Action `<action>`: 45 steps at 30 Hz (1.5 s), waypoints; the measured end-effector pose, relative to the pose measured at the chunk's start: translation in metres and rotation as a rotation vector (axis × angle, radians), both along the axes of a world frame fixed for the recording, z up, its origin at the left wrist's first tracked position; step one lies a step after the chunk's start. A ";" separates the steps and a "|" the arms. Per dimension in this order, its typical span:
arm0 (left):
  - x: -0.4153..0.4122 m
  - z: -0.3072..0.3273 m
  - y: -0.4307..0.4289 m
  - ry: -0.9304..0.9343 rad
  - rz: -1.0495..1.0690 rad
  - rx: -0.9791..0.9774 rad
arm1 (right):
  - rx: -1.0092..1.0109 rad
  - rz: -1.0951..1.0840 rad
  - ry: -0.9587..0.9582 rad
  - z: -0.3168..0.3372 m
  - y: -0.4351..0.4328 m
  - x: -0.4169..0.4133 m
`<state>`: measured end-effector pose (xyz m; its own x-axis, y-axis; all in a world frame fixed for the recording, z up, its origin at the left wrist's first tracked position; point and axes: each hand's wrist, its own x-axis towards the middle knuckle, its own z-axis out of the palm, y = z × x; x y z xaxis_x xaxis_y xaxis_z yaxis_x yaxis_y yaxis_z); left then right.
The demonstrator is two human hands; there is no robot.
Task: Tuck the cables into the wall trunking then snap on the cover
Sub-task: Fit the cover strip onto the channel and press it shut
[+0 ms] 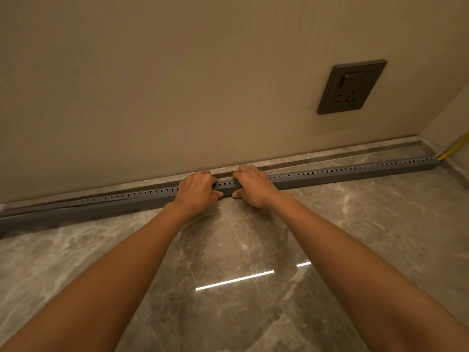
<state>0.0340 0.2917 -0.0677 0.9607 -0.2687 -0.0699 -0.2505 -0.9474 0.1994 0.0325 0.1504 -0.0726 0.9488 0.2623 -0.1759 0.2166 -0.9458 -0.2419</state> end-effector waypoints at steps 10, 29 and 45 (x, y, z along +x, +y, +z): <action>-0.006 0.006 0.051 0.135 0.080 -0.227 | -0.003 -0.090 0.028 0.006 0.022 -0.006; 0.000 0.005 0.093 0.088 0.059 -0.030 | 0.066 -0.069 0.023 0.004 0.091 -0.002; 0.004 0.014 0.168 0.234 0.050 -0.245 | 0.111 -0.117 0.107 0.012 0.133 -0.001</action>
<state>0.0383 0.4600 -0.0540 0.9387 -0.2580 -0.2287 -0.1258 -0.8739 0.4695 0.0316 0.2830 -0.0604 0.9514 0.1749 -0.2536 0.0743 -0.9292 -0.3620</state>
